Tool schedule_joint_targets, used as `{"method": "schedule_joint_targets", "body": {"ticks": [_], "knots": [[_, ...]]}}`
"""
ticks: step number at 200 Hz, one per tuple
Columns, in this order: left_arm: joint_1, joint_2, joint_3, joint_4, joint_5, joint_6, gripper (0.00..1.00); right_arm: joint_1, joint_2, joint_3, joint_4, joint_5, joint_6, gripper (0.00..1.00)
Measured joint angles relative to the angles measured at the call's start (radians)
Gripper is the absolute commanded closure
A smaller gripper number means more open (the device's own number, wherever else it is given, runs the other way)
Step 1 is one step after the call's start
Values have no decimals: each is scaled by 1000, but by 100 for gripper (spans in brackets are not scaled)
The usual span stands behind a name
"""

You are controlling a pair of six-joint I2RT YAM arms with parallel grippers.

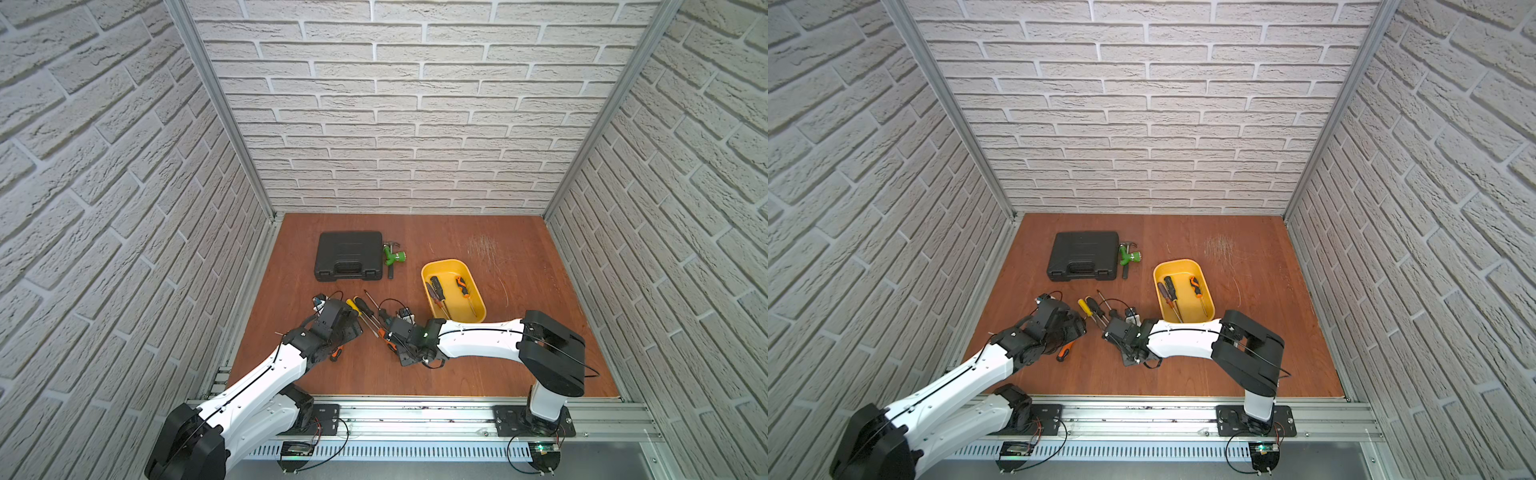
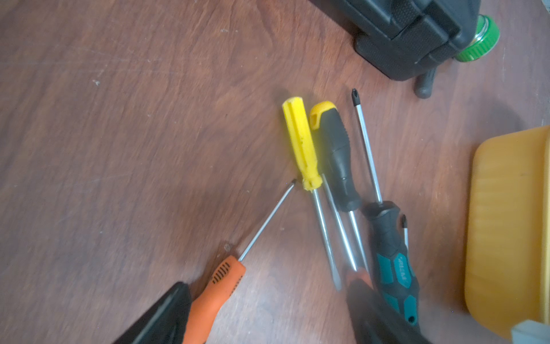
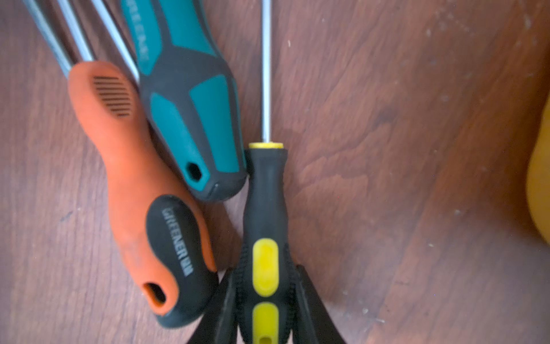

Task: Put the screwdriver on the desktop into the storage box
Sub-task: Pick up the screwdriver from the center of the board, then place the screwdriver in the storage box.

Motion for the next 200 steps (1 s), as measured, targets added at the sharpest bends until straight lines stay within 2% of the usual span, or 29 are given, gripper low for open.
{"method": "schedule_joint_targets", "body": {"ticks": [50, 74, 161, 200], "knots": [[0, 0, 0, 4, 0, 0, 14, -1, -6, 2, -21, 19, -24, 98], [0, 0, 0, 3, 0, 0, 14, -2, -47, 2, -61, 44, -50, 98], [0, 6, 0, 4, 7, 0, 14, -14, -377, 1, -115, 197, -148, 98], [0, 17, 0, 17, 17, 0, 14, -118, -510, -33, -135, 233, -166, 98]]}}
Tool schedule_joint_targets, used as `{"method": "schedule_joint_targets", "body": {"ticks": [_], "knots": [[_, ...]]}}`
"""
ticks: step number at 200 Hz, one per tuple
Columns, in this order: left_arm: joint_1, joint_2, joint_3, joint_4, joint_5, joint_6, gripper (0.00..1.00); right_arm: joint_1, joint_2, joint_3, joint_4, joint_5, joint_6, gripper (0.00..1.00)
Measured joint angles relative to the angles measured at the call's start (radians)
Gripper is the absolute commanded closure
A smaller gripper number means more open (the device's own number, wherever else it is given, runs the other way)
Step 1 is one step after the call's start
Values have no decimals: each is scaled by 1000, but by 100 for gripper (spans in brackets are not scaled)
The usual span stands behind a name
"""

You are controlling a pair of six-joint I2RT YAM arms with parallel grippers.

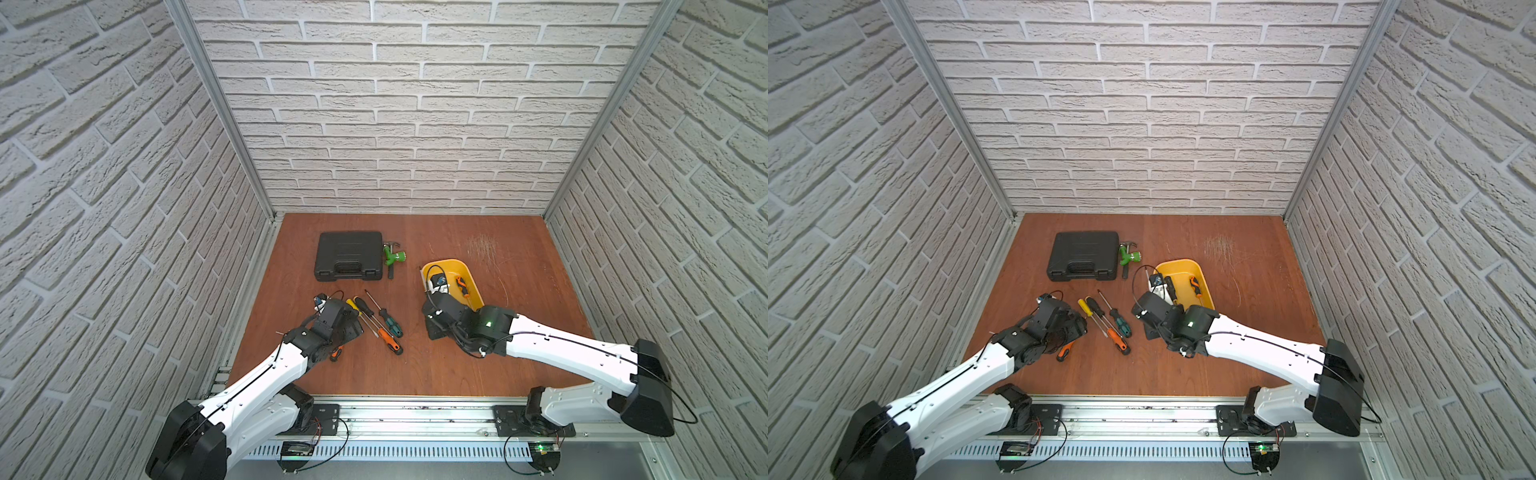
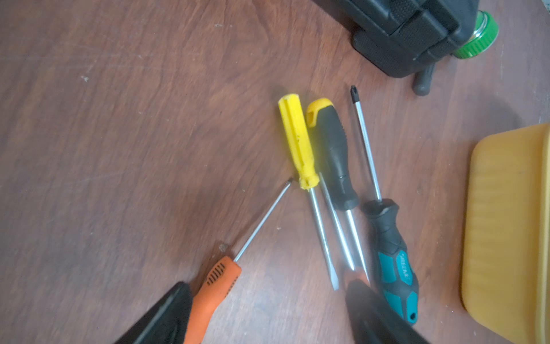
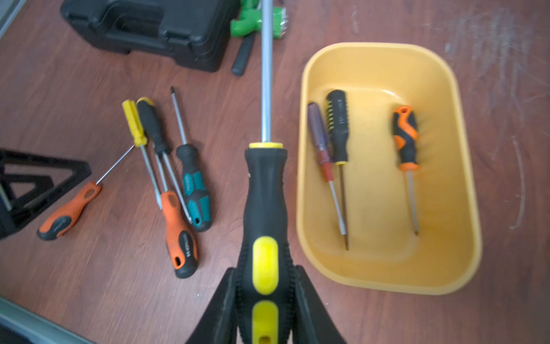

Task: Put the screwdriver on the desktop into the storage box
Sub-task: Place the screwdriver in the storage box.

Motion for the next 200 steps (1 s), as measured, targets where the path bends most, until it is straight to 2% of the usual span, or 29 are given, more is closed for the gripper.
{"method": "schedule_joint_targets", "body": {"ticks": [52, 107, 200], "knots": [[0, 21, 0, 17, 11, 0, 14, -195, -38, -74, -53, -41, -3, 97], [0, 31, 0, 30, 21, 0, 14, -244, -33, -77, -65, -72, -34, 98], [0, 31, 0, 32, 21, -17, 14, -291, 75, -78, -50, -136, -64, 98]]}}
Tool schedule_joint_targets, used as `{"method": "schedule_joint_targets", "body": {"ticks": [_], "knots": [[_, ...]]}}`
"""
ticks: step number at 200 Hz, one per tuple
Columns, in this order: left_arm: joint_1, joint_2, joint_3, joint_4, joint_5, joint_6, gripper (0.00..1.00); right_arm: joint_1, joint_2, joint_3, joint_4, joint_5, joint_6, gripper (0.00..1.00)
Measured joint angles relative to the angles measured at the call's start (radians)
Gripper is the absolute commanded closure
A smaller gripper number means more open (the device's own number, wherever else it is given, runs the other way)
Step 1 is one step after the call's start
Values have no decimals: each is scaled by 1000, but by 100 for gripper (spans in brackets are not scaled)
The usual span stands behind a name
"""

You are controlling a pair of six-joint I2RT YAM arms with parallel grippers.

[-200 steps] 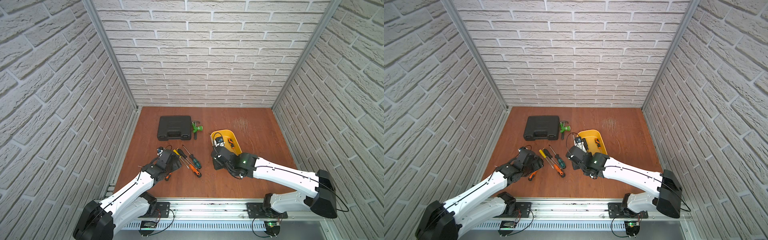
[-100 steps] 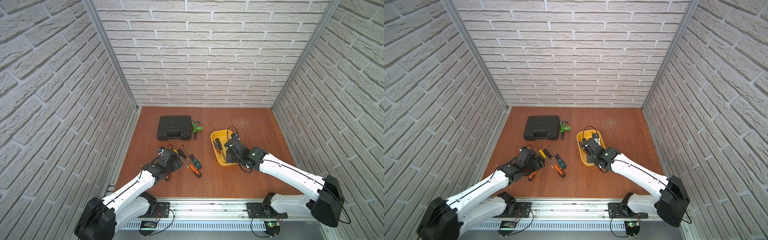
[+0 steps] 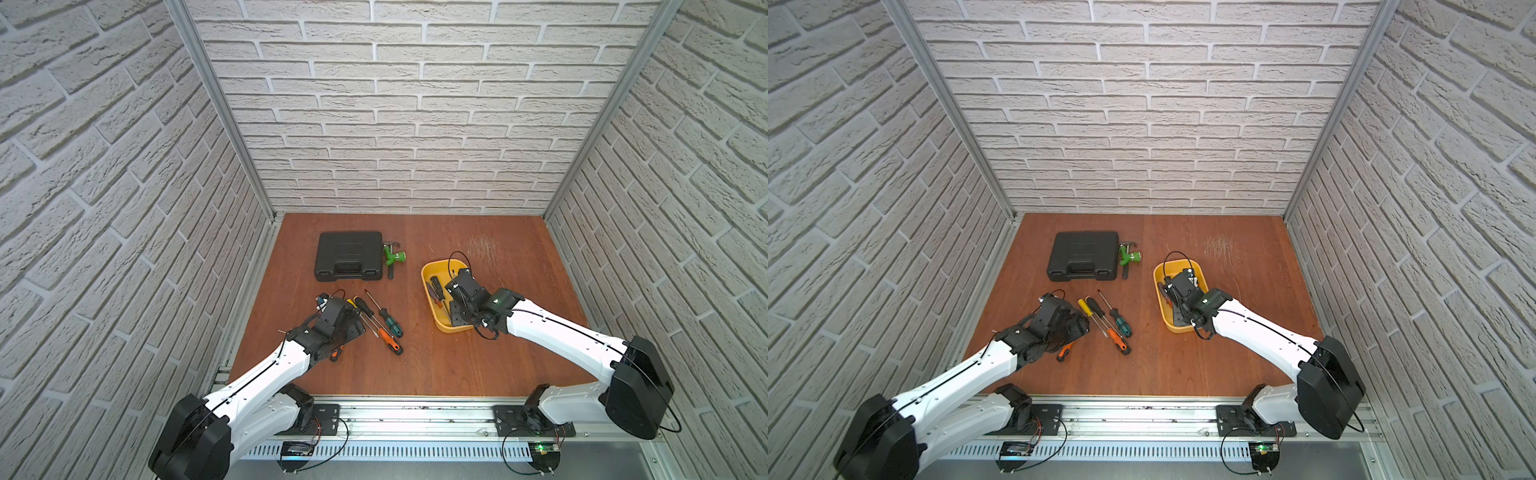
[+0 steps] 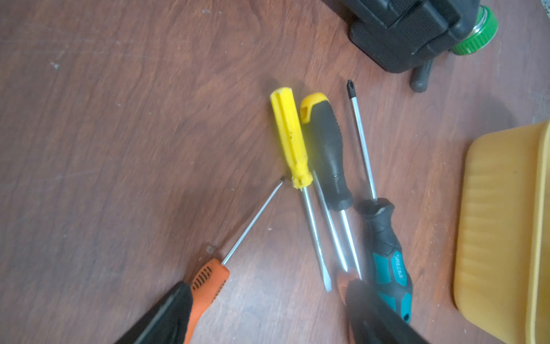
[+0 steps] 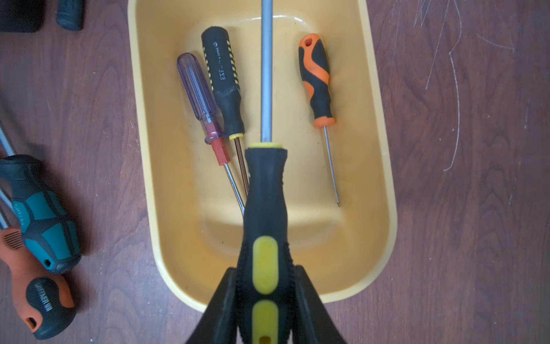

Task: Put the screwdriver on the desktop into the storage box
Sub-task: Place the screwdriver in the storage box.

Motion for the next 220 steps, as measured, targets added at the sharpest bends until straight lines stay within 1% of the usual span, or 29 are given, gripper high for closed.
{"method": "schedule_joint_targets", "body": {"ticks": [37, 74, 122, 128, 138, 154, 163, 191, 220], "knots": [[0, 0, -6, 10, 2, -4, 14, -8, 38, 7, -2, -3, -17, 98], [0, -6, -33, 20, 3, -9, 14, -10, 97, 48, -16, -1, -36, 98], [0, -6, -34, 22, 2, -9, 14, -17, 152, 77, -27, -1, -41, 97], [0, -6, -34, 22, 2, -9, 14, -19, 158, 81, -28, -1, -41, 96], [0, -6, -34, 22, 2, -9, 14, -23, 169, 87, -28, -2, -41, 90], [0, -6, -34, 22, 3, -9, 14, -30, 184, 96, -29, -1, -41, 73], [0, -6, -34, 22, 3, -9, 14, -34, 193, 101, -33, -1, -42, 67], [0, -6, -34, 22, 2, -9, 13, -42, 216, 122, -44, 3, -42, 56], [0, -6, -34, 22, 2, -9, 13, -43, 212, 124, -47, 2, -45, 52]]}}
